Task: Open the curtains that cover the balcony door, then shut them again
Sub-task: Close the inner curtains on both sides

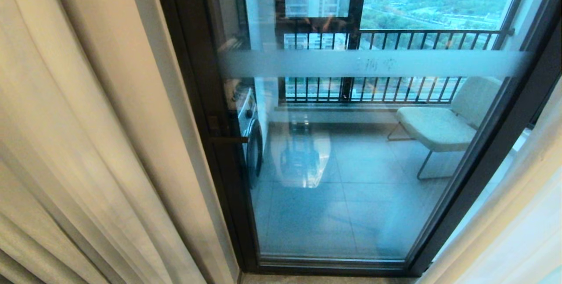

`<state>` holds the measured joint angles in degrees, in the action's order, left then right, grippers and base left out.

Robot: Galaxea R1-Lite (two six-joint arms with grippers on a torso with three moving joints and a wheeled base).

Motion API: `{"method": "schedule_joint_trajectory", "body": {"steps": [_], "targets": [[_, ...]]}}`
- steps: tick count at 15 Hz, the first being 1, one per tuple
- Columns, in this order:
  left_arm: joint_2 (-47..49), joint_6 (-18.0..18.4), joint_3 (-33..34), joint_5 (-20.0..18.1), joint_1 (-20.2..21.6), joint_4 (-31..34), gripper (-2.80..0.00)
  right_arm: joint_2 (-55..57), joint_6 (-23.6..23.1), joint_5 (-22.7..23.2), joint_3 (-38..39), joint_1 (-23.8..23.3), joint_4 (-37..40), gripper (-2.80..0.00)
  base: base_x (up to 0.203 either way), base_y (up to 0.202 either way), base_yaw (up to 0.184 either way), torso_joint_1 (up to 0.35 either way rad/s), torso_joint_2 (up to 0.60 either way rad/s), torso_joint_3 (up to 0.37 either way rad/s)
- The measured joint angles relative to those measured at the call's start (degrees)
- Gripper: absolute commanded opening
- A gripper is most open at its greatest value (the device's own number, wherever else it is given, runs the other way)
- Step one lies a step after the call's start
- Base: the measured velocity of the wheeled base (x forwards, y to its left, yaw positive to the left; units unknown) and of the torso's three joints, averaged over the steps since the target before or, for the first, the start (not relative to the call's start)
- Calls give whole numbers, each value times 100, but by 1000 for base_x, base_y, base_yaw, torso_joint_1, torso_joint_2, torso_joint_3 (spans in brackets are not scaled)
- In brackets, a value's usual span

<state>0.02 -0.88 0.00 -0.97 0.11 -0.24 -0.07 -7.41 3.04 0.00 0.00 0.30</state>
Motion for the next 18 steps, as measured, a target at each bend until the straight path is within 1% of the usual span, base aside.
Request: {"method": "schedule_joint_trajectory", "body": {"steps": [2,4,6,8,9,10,12,15,16,18], "targets": [[0,14,0,182,-5,-204,-280,0,-1,1,0,0,2,-280,0,0,0,0,0,0],[0,112,0,248,-3,-873,-280,0,2,-2,0,0,5,-280,0,0,0,0,0,0],[0,485,0,250,-4,-1690,-280,0,2,1,0,0,2,-280,0,0,0,0,0,0],[0,905,-21,171,-4,-2572,-280,0,2,1,0,0,4,-280,0,0,0,0,0,0],[0,1072,-94,148,-6,-2956,-280,0,2,1,0,0,5,-280,0,0,0,0,0,0],[0,1143,-205,143,-6,-3199,-280,0,2,1,0,2,5,-280,0,0,0,0,0,0],[0,1170,-420,186,-4,-3218,-280,0,2,1,0,0,2,-280,0,0,0,0,0,0],[0,1168,-663,195,-4,-2858,-280,0,1,-2,0,-2,2,-280,0,0,0,0,0,0],[0,1163,-833,194,-4,-2513,-280,0,-1,0,0,0,5,-280,0,0,0,0,0,0],[0,1107,-1313,200,-4,-1516,-280,0,-1,1,0,0,5,-280,0,0,0,0,0,0]]}}
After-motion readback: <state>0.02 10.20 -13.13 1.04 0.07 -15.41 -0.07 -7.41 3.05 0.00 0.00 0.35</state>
